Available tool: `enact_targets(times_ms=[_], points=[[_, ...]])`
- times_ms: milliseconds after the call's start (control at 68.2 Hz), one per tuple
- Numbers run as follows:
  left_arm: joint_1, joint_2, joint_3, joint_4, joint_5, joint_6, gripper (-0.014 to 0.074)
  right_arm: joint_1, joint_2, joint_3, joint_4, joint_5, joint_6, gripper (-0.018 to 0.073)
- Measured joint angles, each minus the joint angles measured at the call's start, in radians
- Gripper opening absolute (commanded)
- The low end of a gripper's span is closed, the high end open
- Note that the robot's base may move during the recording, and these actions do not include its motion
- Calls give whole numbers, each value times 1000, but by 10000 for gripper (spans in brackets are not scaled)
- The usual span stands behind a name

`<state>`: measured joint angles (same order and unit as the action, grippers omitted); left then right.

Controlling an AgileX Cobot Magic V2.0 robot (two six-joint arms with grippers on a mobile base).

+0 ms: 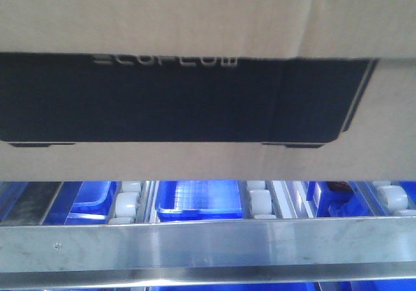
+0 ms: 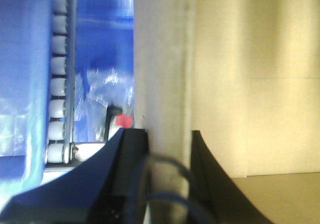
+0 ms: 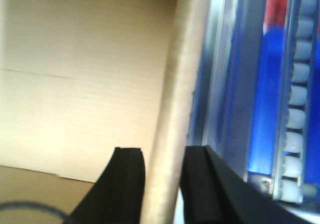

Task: Grab box from left shelf to table start
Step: 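Lift the box and pull it off the roller shelf toward the robot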

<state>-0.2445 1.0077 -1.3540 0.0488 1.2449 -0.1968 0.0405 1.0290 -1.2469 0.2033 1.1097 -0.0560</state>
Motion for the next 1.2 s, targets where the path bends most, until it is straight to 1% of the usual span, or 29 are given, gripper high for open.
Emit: enact_targets(times_ms=[117, 279, 484, 909, 1202], points=[[0, -90, 86, -8, -6, -1, -92, 0, -96, 75, 17, 4, 6, 62], [0, -242, 231, -26, -12, -2, -92, 0, -247, 225, 37, 4, 15, 62], [0, -405, 332, -42, -12, -2, -92, 0, -435, 332, 65, 4, 25, 62], [0, -680, 349, -49, -30, -1, -92, 0, -699, 344, 122, -35, 23, 62], [2, -788, 349, -49, -47, 5, -92, -2, -831, 344, 148, -55, 19, 62]])
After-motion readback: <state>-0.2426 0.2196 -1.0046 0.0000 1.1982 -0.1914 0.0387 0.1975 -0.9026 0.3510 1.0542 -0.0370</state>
